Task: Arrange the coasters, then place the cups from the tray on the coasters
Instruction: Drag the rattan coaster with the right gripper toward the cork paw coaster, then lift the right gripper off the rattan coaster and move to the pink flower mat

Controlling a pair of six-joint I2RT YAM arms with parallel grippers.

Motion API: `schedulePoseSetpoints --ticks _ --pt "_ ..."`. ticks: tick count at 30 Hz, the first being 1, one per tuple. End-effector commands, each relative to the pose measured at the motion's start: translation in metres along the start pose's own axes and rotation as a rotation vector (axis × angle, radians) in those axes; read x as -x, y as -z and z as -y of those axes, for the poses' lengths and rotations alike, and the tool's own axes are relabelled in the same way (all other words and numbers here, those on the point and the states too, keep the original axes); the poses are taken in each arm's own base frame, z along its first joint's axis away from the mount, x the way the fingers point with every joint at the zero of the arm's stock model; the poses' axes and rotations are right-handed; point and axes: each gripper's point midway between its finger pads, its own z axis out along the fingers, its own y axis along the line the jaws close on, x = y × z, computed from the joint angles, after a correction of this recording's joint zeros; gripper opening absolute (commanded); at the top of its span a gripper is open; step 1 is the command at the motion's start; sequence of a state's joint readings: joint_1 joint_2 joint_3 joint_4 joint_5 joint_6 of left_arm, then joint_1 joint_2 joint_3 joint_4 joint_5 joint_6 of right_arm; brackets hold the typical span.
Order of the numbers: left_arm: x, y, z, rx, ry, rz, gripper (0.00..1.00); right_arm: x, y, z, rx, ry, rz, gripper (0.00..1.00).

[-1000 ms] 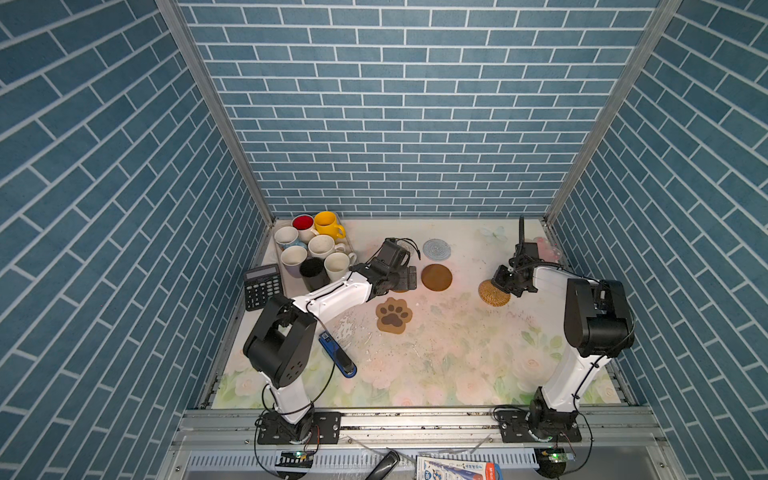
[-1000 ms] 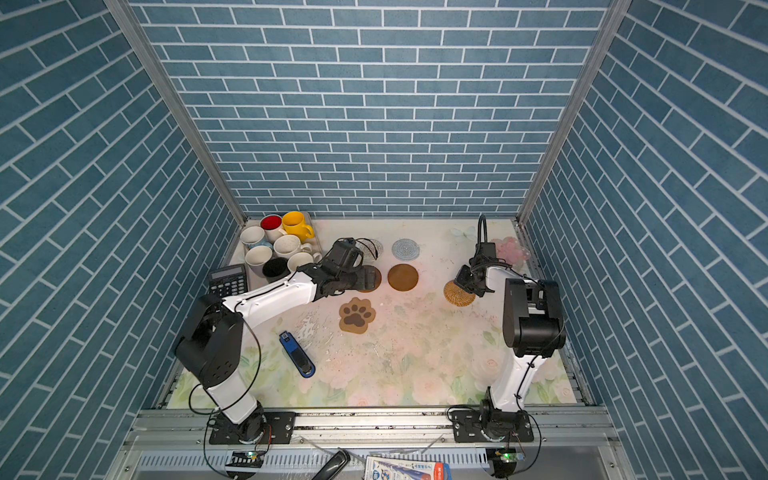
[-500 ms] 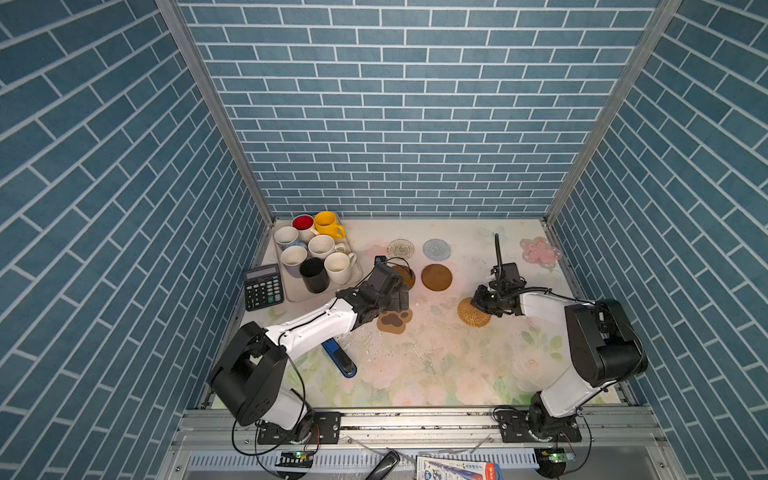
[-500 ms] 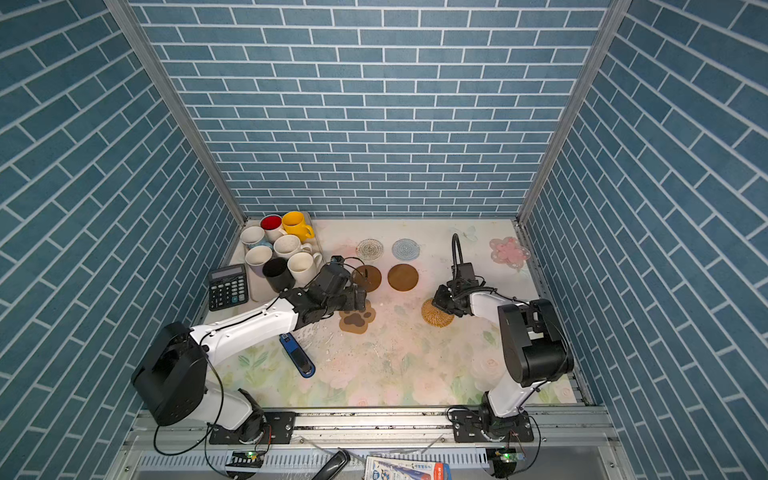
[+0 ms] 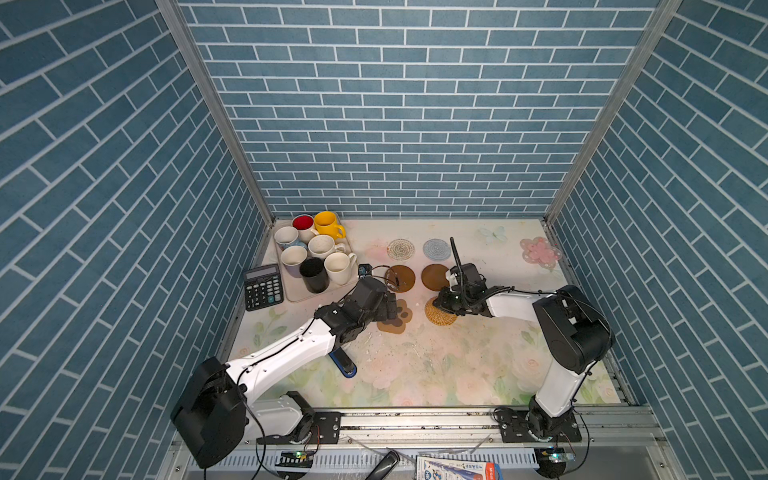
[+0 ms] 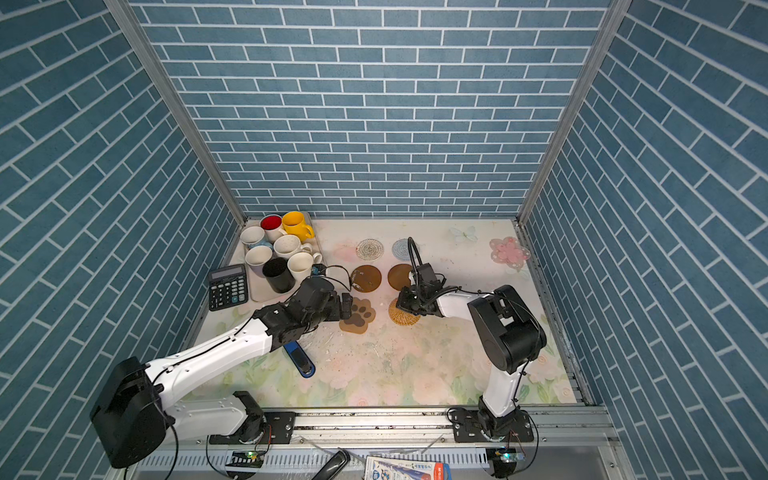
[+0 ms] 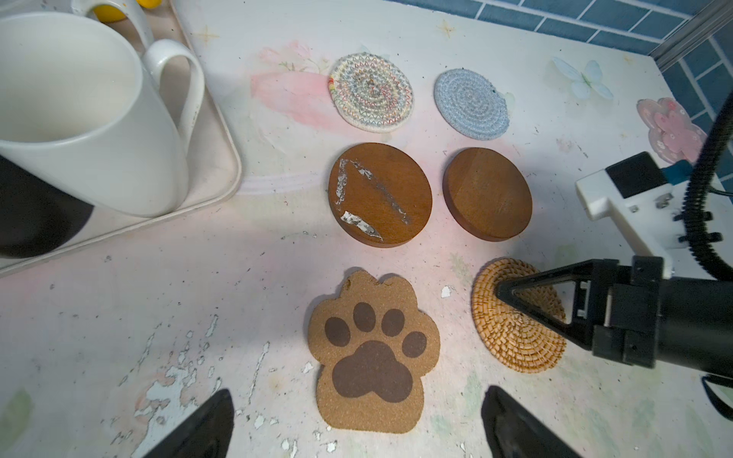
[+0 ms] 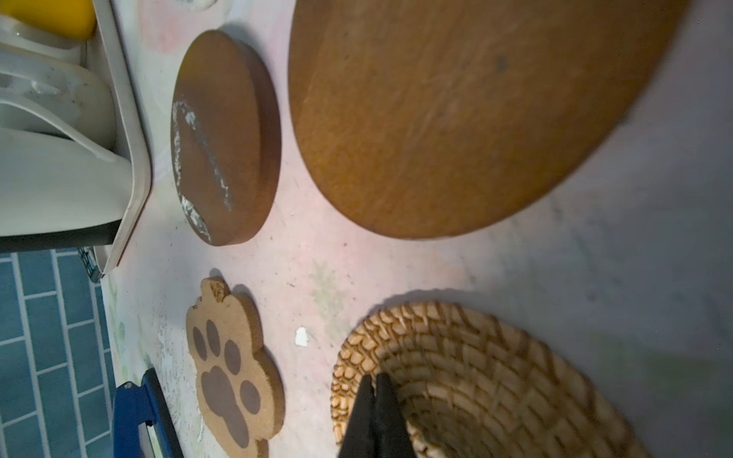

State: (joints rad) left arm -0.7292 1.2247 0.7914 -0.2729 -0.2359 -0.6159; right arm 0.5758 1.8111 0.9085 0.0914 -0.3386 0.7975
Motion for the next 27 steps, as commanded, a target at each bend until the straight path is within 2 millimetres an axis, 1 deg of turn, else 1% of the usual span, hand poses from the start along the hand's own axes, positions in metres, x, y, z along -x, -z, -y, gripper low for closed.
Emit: schedulePoseSetpoints --ticks 1,5,9,16,20,23,27 --pt "-0.008 0.005 -0.011 0.042 -0.009 -0.013 0.99 -0.021 -0.012 0.0 -0.029 -0.03 -0.068 0.0" --pt "-0.008 0.005 -0.012 0.046 -0.013 -0.014 0.99 -0.033 -0.011 0.002 -0.037 -0.023 -0.08 0.0" --pt "-0.007 0.002 -0.008 0.036 -0.011 -0.02 0.99 -0.037 -0.006 0.009 -0.063 -0.011 -0.082 0.0" --pt "-0.003 0.002 -0.001 0.024 -0.015 -0.025 0.99 -0.029 0.008 0.026 -0.089 -0.025 -0.051 0.0" --pt "-0.001 0.003 -0.002 0.03 -0.02 -0.024 0.99 -0.023 0.016 0.033 -0.096 -0.031 -0.035 0.0" --pt "0.0 0.002 -0.002 0.033 -0.022 -0.023 0.99 -0.017 0.016 0.028 -0.07 -0.026 -0.034 0.0" --pt "0.003 0.001 0.0 0.034 -0.023 -0.019 0.99 -0.011 0.014 0.015 -0.032 -0.013 -0.037 0.0"
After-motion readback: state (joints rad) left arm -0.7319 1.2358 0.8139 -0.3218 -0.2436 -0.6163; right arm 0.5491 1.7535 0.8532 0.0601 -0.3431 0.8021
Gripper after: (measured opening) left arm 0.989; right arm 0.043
